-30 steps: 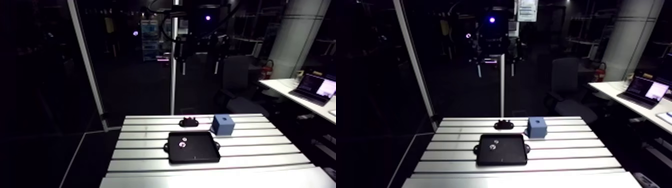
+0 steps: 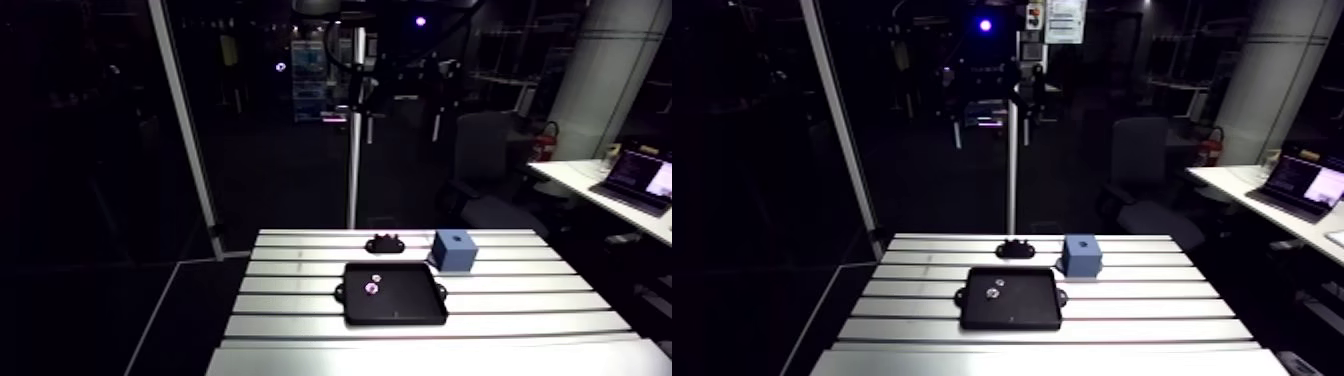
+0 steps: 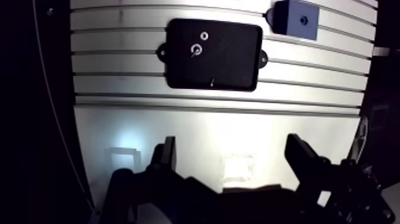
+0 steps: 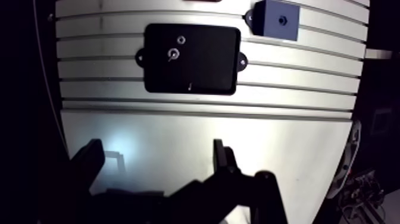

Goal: Pick up the M10 bolt and insert it into the hex recess until seated.

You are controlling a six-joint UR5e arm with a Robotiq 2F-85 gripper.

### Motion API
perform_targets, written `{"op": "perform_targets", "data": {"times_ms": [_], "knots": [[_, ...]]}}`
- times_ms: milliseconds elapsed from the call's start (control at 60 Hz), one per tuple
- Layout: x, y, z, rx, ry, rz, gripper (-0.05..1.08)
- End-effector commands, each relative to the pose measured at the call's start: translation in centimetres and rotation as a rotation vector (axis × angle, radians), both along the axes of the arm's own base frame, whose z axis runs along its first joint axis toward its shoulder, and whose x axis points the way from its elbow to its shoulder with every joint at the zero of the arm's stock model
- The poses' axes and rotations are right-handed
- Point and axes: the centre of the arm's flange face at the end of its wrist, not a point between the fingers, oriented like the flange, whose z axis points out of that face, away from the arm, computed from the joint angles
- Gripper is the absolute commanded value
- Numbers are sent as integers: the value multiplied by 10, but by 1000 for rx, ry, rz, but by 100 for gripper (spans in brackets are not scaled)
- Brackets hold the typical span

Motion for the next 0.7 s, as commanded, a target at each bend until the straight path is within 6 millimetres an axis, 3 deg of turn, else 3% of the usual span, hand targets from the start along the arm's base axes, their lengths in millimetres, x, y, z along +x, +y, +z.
{"op": "perform_targets", "data": {"times_ms": [17, 433, 700], "knots": [[0, 0, -1, 1, -4, 2, 1], [-5, 1, -6, 8, 5, 2, 1], [-29, 1, -30, 2, 90, -17, 1]]}}
